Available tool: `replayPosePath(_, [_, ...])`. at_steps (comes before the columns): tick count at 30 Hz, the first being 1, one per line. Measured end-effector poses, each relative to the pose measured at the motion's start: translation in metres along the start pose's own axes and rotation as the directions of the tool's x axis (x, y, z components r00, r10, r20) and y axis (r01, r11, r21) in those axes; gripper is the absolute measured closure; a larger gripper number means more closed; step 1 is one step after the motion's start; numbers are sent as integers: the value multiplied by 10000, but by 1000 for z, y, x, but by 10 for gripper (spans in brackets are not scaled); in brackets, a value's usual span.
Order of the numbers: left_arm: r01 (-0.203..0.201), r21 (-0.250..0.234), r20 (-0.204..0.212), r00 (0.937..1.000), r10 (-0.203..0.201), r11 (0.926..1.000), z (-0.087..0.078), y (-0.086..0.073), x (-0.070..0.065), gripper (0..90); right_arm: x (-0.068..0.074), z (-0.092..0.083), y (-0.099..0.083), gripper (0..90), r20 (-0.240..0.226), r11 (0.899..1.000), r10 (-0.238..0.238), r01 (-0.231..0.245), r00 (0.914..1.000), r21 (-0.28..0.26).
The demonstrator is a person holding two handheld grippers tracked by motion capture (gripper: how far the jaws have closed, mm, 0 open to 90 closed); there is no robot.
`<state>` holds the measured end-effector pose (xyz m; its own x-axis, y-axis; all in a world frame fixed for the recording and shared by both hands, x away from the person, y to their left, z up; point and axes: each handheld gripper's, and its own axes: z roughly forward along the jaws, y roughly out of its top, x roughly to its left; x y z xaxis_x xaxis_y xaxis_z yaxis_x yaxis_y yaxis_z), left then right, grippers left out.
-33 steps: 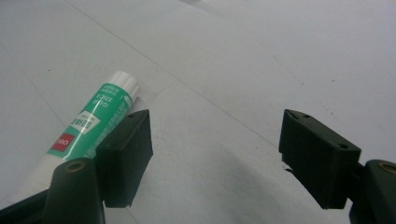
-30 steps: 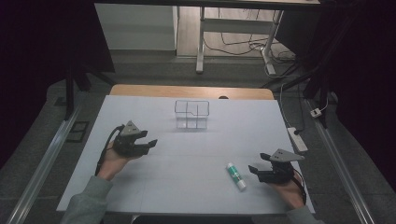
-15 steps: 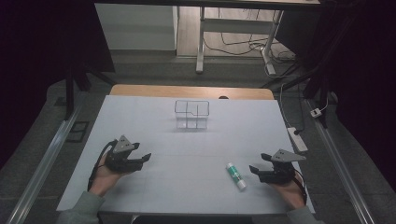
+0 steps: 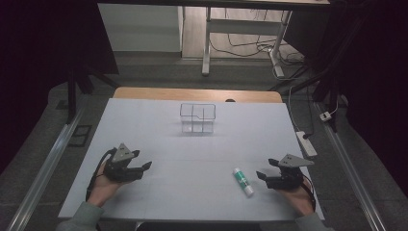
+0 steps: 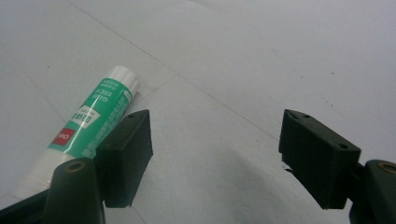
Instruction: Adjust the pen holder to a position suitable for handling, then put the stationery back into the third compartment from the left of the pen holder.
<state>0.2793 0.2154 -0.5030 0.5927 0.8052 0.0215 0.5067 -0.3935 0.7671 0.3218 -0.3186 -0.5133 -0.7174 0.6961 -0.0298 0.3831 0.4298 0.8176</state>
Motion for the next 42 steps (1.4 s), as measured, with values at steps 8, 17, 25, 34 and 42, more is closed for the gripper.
replayPosePath(8, [13,-58,33,10000,-13,10000,-1,0,0,347,0,-2,3,262,30,10000,64,-64,10000,-25])
replayPosePath(17, [-90,46,207,9997,89,9999,4,0,0,345,7,-1,23,268,-122,9992,-62,67,9999,382])
replayPosePath(25, [65,-51,162,9998,-64,10000,4,2,4,345,22,1,47,269,-347,9902,-538,578,9980,1275])
replayPosePath(34, [99,-96,128,9999,-98,9999,2,1,6,345,30,12,64,269,-859,9686,-564,754,9947,2368])
replayPosePath(42, [56,-39,93,9999,-55,10000,3,1,5,344,45,23,69,268,-1411,9343,-323,800,9895,3474])
